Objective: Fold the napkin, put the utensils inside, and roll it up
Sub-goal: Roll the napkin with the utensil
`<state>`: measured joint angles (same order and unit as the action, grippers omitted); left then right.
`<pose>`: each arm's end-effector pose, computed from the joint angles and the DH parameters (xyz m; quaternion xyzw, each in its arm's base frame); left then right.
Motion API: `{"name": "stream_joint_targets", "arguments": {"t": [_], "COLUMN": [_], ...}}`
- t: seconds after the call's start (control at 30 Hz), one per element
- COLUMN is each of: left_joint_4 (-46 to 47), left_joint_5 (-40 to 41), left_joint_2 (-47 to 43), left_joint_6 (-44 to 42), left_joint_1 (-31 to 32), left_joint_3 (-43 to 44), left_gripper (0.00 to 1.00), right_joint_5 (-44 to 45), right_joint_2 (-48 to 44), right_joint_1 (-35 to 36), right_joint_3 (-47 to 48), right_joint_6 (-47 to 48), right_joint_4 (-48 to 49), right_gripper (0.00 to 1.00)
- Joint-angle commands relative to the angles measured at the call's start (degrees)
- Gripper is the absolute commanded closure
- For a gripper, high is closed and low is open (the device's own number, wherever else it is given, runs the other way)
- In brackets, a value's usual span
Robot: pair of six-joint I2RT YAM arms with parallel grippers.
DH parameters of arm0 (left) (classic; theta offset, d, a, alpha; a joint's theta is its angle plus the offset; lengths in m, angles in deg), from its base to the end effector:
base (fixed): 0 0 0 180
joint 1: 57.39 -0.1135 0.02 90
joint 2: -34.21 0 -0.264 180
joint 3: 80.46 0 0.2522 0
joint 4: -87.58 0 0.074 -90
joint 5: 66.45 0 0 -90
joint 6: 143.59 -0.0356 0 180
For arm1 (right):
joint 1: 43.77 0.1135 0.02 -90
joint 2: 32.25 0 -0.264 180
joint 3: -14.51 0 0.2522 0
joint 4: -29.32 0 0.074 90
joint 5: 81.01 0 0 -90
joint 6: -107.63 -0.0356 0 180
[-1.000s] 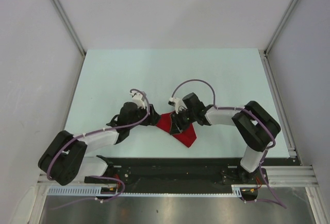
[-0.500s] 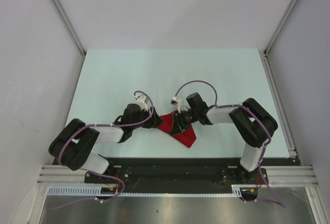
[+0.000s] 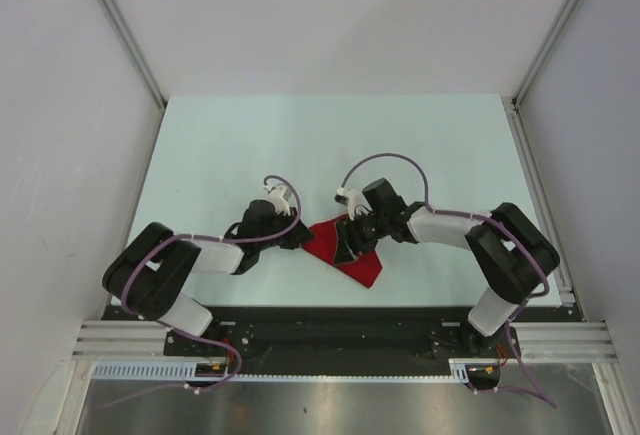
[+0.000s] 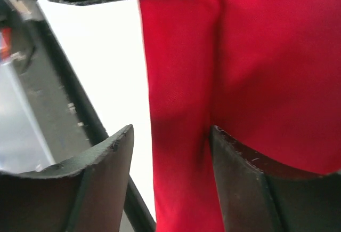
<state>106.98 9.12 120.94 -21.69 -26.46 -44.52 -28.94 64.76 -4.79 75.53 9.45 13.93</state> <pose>0.2159 -0.1397 0.1252 0.0541 0.8656 -0.3466 0.3573 0.2350 0.2183 0.1476 -0.3406 0.8319 0.4062 0.1639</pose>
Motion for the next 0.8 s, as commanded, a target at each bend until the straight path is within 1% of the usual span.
{"name": "stream_joint_targets", "arguments": {"t": [0.0, 0.03, 0.1, 0.13, 0.17, 0.2, 0.23, 0.3, 0.33, 0.4, 0.53, 0.77], "left_joint_4": [-2.7, -3.0, -4.1, -4.5, -5.6, -6.5, -7.4, -9.0, -9.4, -10.8, -12.9, -14.5], "left_joint_5": [-2.6, -2.9, -3.4, -3.6, -3.7, -3.8, -3.8, -4.0, -4.1, -4.0, -4.3, -4.5], "left_joint_2": [0.1, 0.3, 0.8, 0.9, 1.3, 1.5, 1.6, 1.6, 1.4, 1.2, 1.0, 0.7], "left_joint_6": [-1.0, -1.0, -1.0, -1.0, -1.0, -1.1, -1.1, -1.1, -1.0, -0.9, -1.0, -1.1], "left_joint_1": [-0.3, -0.3, -0.3, -0.4, -0.3, -0.3, -0.3, -0.3, -0.3, -0.3, -0.3, -0.3], "left_joint_3": [3.1, 3.5, 4.3, 4.5, 5.2, 5.7, 6.0, 6.7, 6.8, 7.3, 8.6, 9.8], "left_gripper": [0.83, 0.83, 0.84, 0.84, 0.85, 0.85, 0.85, 0.85, 0.85, 0.85, 0.85, 0.85], "right_joint_5": [17.1, 23.3, 29.4, 35.3, 37.8, 40.6, 45.4, 49.0, 51.7, 54.1, 55.7, 55.2], "right_joint_2": [-9.9, -11.0, -12.6, -13.4, -13.7, -13.8, -13.7, -13.1, -12.1, -10.9, -7.8, -2.9], "right_joint_1": [3.2, 4.3, 8.6, 10.2, 11.8, 15.0, 16.5, 20.7, 21.7, 23.8, 26.2, 26.6], "right_joint_3": [4.2, 5.1, 5.6, 5.7, 5.5, 5.5, 5.3, 4.9, 4.9, 4.6, 4.2, 4.4], "right_joint_6": [2.4, 3.3, 4.9, 6.3, 7.0, 7.7, 8.0, 10.3, 10.7, 12.0, 13.9, 15.0], "right_joint_4": [-10.6, -11.4, -11.8, -11.6, -11.2, -10.9, -10.0, -9.0, -8.0, -6.5, -4.0, -2.2], "right_gripper": [0.35, 0.34, 0.34, 0.34, 0.33, 0.34, 0.33, 0.34, 0.34, 0.35, 0.39, 0.46]}}
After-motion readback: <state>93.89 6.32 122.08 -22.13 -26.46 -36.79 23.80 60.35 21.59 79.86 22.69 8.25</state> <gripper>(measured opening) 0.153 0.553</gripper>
